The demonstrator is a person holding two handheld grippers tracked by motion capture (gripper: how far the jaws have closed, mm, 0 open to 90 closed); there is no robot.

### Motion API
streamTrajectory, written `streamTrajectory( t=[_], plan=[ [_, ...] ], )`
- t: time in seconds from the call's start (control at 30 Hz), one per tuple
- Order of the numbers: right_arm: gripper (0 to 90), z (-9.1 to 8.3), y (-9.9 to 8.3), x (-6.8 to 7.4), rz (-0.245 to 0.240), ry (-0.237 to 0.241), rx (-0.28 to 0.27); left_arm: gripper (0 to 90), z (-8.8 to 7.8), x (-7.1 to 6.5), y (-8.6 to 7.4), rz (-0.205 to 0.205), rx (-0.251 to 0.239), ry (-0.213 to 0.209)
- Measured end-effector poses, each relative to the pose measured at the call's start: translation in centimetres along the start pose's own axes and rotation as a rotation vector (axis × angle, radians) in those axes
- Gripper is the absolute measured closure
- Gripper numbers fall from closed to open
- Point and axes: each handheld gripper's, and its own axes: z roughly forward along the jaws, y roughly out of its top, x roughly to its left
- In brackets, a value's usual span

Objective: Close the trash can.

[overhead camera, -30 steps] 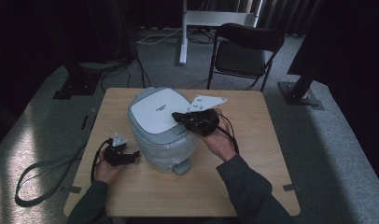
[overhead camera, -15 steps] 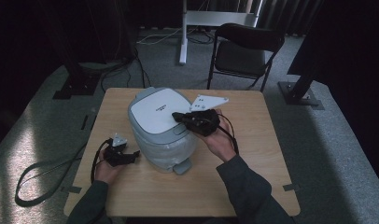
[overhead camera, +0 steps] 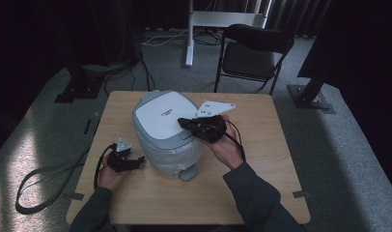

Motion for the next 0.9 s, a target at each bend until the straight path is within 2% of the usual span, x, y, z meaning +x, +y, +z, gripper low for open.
streamTrajectory(
  t=[0.2,0.27,0.4,0.57,0.9],
  plan=[
    [90.0,0.0,0.6,0.1,-0.031,-0.009,0.039,25.2,0.0,0.0,0.0,0.000,0.000,-0.001],
    [90.0,0.2,0.7,0.1,-0.039,-0.013,0.034,25.2,0.0,0.0,0.0,0.000,0.000,-0.001],
    [90.0,0.2,0.9,-0.1,-0.027,-0.024,0.018,25.2,0.0,0.0,0.0,0.001,0.000,-0.002],
    [89.8,-0.1,1.0,-0.3,-0.038,-0.051,0.015,25.2,0.0,0.0,0.0,0.001,0.000,-0.002],
    [88.8,-1.6,0.7,-1.8,-0.008,-0.116,0.005,25.2,0.0,0.0,0.0,0.000,0.000,-0.003]
  ],
)
